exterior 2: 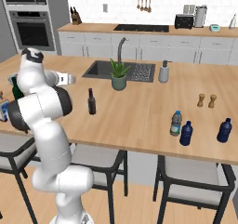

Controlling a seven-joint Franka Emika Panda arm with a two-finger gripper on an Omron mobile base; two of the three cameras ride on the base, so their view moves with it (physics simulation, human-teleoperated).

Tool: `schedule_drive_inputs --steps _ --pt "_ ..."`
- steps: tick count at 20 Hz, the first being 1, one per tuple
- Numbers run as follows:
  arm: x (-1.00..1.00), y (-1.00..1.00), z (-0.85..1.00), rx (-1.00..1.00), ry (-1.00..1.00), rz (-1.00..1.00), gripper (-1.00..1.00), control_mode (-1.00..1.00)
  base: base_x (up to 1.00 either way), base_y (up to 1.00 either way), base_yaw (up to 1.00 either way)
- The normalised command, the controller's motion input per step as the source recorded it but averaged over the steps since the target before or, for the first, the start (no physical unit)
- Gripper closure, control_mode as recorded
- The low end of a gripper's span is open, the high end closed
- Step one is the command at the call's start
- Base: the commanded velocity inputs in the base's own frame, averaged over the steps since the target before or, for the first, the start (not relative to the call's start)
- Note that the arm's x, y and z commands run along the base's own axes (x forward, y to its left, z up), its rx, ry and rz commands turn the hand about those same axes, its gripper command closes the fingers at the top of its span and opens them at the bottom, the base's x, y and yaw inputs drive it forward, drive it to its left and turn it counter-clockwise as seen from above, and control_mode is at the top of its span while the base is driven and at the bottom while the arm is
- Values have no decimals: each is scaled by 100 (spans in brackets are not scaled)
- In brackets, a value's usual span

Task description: Move the plastic bottles in the middle to the plastics group, and the glass bottles in the middle to the glass group.

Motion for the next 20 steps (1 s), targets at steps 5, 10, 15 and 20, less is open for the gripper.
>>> schedule_drive_inputs --steps 5,10,15,20 --pt "32 -23 49 1 8 -9 -100 -100 0 0 0" --pt "1 -93 13 12 18 -8 -100 -100 0 0 0" --pt "1 -67 -8 3 0 0 -100 -100 0 0 0" --pt "-8 -37 -7 0 0 0 -100 -100 0 0 0"
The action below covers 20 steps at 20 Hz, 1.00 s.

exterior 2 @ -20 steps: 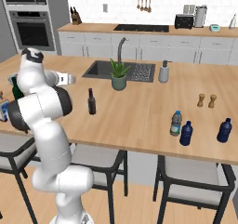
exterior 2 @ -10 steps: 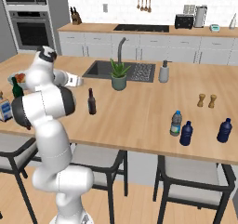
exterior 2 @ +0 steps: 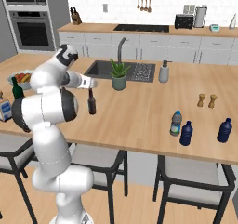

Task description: Move the plastic bottles in the middle to the plastics group, and the glass bottles in the middle to the glass group.

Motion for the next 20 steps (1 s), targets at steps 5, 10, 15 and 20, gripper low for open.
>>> schedule_drive_inputs --steps 5,10,15,20 --pt "0 -15 -12 1 0 0 -100 -100 0 0 0" --pt "14 0 -17 0 6 0 -100 -100 0 0 0" --pt "35 7 -16 0 8 0 -100 -100 0 0 0" --pt "34 9 -9 0 7 0 -100 -100 0 0 0"
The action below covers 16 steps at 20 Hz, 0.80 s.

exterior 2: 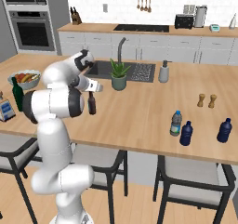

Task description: Move the plastic bottles in the middle to the plastics group, and the glass bottles in the middle to the glass group.

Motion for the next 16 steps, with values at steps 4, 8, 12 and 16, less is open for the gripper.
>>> schedule_drive_inputs --steps 4,8,12,16 --pt "17 1 -22 0 9 0 -100 -100 0 0 0" --pt "10 0 -28 0 7 0 -100 -100 0 0 0" --pt "15 0 -17 0 1 0 -100 -100 0 0 0" --pt "4 9 -4 0 0 0 -100 -100 0 0 0"
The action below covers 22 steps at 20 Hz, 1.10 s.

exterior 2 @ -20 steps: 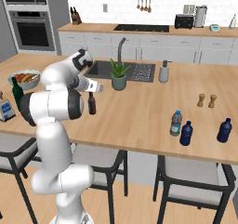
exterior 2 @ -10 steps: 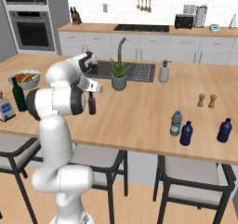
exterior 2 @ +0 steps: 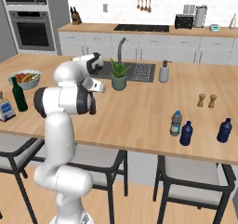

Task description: Move the plastic bottles in the middle to the plastics group, and the glass bottles in the middle to the glass group.

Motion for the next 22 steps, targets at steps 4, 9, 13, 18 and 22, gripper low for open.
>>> schedule_drive_inputs --steps 4,9,13,18,22 --pt "0 16 -6 0 0 0 -100 -100 0 0 0" --pt "0 23 -18 -4 0 0 -100 -100 0 0 0" --pt "0 17 -15 -8 0 0 -100 -100 0 0 0" --pt "0 31 -15 -11 -4 0 -100 -100 0 0 0" --pt "0 33 -1 -5 -4 0 -100 -100 0 0 0"
